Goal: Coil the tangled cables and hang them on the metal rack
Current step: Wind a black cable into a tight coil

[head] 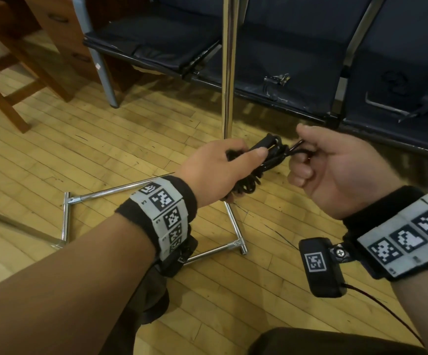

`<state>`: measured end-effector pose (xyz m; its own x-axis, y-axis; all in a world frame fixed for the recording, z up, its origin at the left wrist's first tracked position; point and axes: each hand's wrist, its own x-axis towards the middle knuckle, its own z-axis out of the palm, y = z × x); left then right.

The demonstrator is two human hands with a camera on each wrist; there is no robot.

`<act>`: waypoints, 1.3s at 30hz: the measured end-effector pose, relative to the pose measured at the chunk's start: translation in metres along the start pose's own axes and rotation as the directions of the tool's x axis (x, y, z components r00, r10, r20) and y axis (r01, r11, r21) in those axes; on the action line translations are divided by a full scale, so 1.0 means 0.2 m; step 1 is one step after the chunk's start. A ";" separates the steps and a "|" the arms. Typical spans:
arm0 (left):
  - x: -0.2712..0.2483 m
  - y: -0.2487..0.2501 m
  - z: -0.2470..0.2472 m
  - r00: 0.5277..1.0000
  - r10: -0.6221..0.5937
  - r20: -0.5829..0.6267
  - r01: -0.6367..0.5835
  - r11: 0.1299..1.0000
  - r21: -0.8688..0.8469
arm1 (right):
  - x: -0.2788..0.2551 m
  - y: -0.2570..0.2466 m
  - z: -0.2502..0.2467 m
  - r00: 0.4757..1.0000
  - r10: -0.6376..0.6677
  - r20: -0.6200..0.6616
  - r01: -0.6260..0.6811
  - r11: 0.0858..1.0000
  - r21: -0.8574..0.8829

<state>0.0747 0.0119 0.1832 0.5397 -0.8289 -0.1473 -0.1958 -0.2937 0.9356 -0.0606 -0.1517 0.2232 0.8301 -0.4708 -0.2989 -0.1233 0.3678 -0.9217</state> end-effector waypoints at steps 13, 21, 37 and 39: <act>0.02 0.02 0.03 0.994 -0.112 -0.011 0.103 0.944 -0.313 | 0.01 0.11 0.11 0.998 -0.017 0.063 0.020 0.998 -0.053; 0.01 0.03 0.03 0.999 -0.054 -0.009 0.054 0.997 0.061 | 0.04 0.13 0.07 0.991 -0.073 -0.115 0.050 0.981 -0.185; 0.01 0.04 0.01 0.983 -0.042 -0.176 0.106 0.924 0.368 | 0.04 0.15 0.12 0.969 -0.182 -0.166 0.103 0.911 -0.400; 0.01 0.04 0.01 0.978 -0.050 -0.201 0.126 0.913 0.388 | 0.04 0.14 0.13 0.955 -0.256 -0.152 0.130 0.818 -0.560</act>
<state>0.0724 0.0061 0.1897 0.7022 -0.7007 -0.1262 -0.4287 -0.5576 0.7109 -0.0438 -0.1235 0.2011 0.7416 -0.6652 -0.0870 -0.2976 -0.2099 -0.9313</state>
